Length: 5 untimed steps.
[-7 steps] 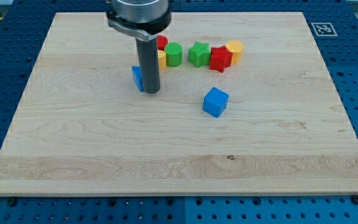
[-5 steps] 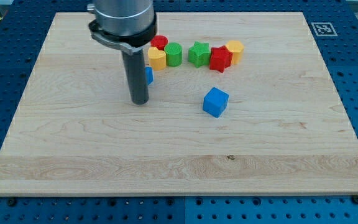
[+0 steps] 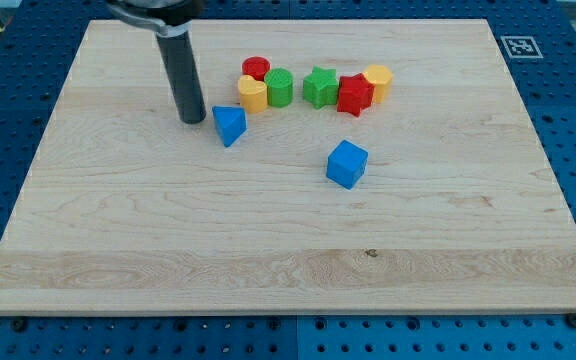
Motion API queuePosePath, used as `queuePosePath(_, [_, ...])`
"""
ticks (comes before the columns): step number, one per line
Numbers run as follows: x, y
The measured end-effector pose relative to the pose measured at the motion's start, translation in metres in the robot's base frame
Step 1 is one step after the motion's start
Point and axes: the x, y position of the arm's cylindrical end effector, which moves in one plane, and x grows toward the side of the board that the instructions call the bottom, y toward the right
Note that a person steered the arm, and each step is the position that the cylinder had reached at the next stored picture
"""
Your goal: Push blue triangle to the center
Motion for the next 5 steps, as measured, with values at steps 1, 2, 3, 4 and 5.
queuePosePath(1, [-0.001, 0.016])
queuePosePath(2, [0.003, 0.026])
queuePosePath(3, [0.006, 0.028])
queuePosePath(4, [0.006, 0.051])
queuePosePath(5, [0.006, 0.064])
